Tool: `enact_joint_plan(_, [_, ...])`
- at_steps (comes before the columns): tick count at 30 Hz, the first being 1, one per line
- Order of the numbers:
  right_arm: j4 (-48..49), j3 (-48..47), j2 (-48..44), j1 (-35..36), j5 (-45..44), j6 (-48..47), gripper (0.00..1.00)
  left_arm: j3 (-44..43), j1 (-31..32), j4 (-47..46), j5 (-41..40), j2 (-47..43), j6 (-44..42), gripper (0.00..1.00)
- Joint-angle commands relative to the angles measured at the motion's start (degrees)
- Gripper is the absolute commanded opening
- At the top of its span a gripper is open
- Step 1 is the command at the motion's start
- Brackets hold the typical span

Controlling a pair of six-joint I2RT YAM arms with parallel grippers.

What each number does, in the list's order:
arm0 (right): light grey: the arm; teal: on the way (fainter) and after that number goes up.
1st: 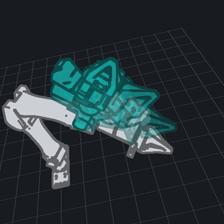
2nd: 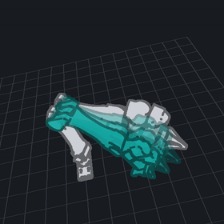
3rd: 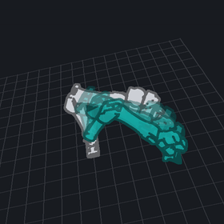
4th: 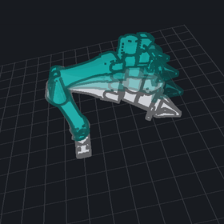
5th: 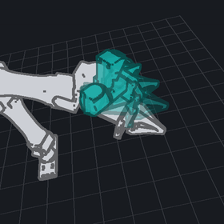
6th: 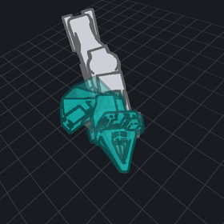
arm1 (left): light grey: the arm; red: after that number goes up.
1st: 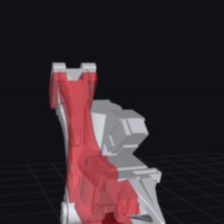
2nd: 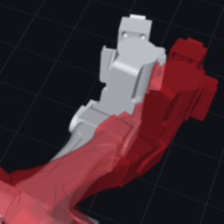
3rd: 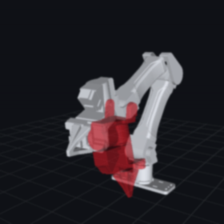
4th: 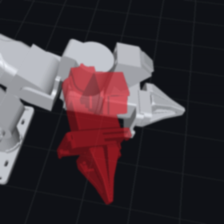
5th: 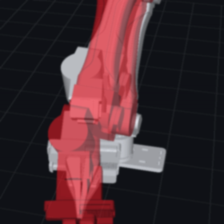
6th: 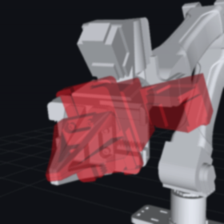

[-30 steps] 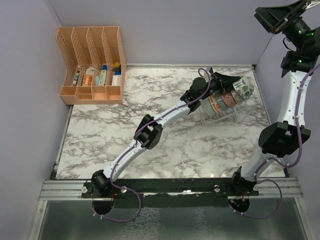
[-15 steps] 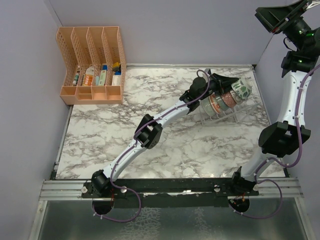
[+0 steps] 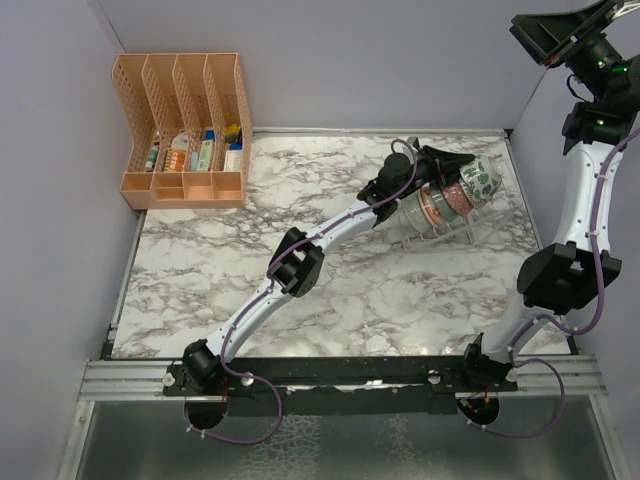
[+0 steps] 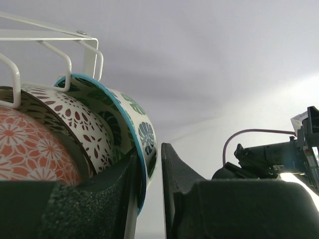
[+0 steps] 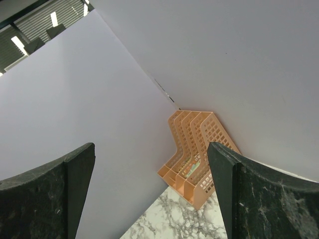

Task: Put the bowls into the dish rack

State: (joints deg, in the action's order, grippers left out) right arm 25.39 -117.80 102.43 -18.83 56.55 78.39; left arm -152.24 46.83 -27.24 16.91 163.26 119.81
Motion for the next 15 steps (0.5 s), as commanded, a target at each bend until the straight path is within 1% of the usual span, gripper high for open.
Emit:
enact_joint_plan(1, [1.9,-0.7,0.6,-0.4,1.5,0.5,0.94,-1.6,-0.8,0.0,-0.3,-0.9,-0.6,0.24])
enact_joint_plan(7, [2.7,-0.1,0.2,-0.3,1.5,1.1,0.94,-1.6,-1.1,2.0,1.6,-2.5,-3.6,0.27])
enact_joint_plan(10, [2.6,0.5,-0.3,-0.4,1.5,1.0,0.94,-1.6,-1.2,2.3,2.3,-3.3,-4.9,0.31])
enact_joint_plan(15, [2.6,0.6,-0.7,-0.4,1.5,1.1,0.94,-1.3,-1.4,3.0,3.3,-5.1,-7.4,0.32])
